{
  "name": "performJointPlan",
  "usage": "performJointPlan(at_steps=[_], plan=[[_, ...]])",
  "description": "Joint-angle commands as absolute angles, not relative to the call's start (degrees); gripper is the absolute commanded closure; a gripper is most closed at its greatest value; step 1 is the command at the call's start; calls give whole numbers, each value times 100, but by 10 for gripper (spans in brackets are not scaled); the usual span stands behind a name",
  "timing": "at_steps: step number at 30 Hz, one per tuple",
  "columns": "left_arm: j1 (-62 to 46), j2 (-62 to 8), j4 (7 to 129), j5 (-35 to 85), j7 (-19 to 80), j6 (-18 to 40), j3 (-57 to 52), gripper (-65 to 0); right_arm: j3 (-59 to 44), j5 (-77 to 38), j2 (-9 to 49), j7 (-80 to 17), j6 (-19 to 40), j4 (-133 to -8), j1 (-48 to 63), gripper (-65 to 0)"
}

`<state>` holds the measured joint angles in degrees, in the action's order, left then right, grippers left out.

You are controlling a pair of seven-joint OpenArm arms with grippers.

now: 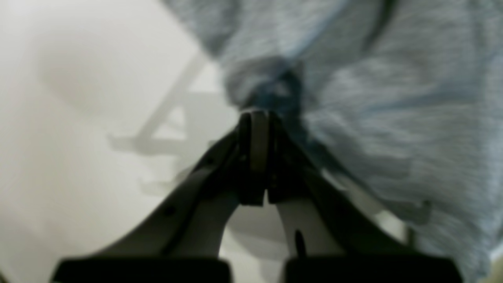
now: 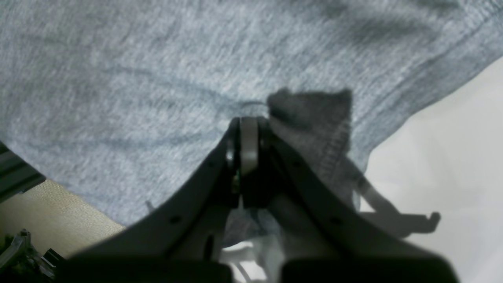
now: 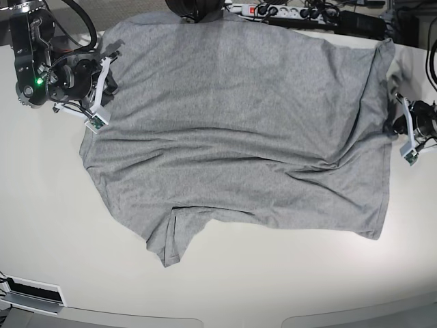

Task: Layout the t-shirt on the table in an organized manner, then fold the t-shirt properly
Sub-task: 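Grasp the shirt edge with the left gripper and tug it outward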

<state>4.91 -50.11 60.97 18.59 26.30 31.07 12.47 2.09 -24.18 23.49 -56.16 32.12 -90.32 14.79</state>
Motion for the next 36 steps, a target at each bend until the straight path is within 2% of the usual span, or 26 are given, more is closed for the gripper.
performJointPlan(at_steps=[1,5,8,10,14,17,29,36], plan=[[591,-5146,6147,1802,2521,2910,1203,0,183,-2392,2432,-5662,3197,-9098,1459,0],[598,-5148,6147,1647,2388,2340,1203,0,183,-2392,2432,-5662,3194,-9098,1461,0],[760,-5177,6149,1758,2534,2305,1203,0,183,-2394,2432,-5660,3194,-9098,1459,0],[945,-5227,6171,2287,2891,2585,1199,0,183,-2392,2434,-5660,3194,-9098,1459,0],[1232,-5369,6202,3642,3446,3913,1194,0,183,-2392,2432,-5662,3194,-9098,1463,0],[1223,-5391,6200,4051,3795,4000,1197,0,183,-2394,2432,-5664,3192,-9098,1463,0],[720,-5175,6128,4023,3948,4000,1199,0,183,-2414,2429,-5662,3188,-9098,1463,0],[541,-5015,6125,2895,3223,4000,1199,0,183,-2414,2429,-5673,3188,-9098,1463,0]])
